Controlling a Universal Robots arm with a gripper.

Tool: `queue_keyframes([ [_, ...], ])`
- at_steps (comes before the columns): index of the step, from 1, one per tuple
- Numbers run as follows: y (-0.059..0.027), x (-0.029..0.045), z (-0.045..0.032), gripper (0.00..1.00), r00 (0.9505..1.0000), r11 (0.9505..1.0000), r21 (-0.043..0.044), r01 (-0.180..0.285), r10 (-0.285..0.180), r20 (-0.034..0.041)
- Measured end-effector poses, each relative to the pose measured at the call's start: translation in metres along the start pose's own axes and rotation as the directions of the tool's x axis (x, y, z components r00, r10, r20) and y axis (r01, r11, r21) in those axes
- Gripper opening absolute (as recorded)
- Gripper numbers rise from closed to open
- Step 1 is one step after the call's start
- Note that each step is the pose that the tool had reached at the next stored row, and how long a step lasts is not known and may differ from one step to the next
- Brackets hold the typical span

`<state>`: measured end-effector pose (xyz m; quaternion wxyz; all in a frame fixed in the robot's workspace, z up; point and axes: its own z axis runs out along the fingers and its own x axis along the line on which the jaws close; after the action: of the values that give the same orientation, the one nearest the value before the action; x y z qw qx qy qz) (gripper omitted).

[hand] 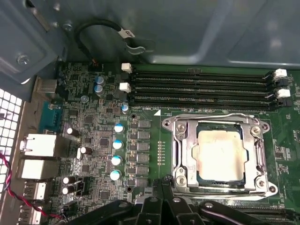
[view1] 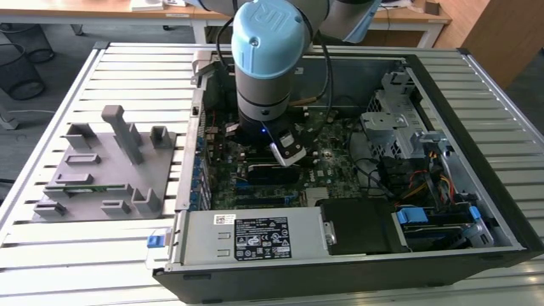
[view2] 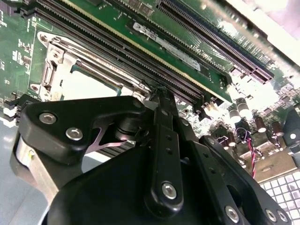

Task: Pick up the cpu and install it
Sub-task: 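Install the second cpu locking lever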

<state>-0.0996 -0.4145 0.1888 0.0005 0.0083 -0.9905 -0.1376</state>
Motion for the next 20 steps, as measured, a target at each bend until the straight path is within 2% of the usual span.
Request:
queue_keyframes([
  [15, 0.0036, 0.0023, 0.0005, 0.11, 1.0000, 1.0000, 0.0010, 0.000, 0.000, -0.0001],
  [20, 0.0038, 0.0023, 0.0003, 0.11, 1.0000, 0.9999, 0.0136, 0.000, 0.000, -0.0002],
])
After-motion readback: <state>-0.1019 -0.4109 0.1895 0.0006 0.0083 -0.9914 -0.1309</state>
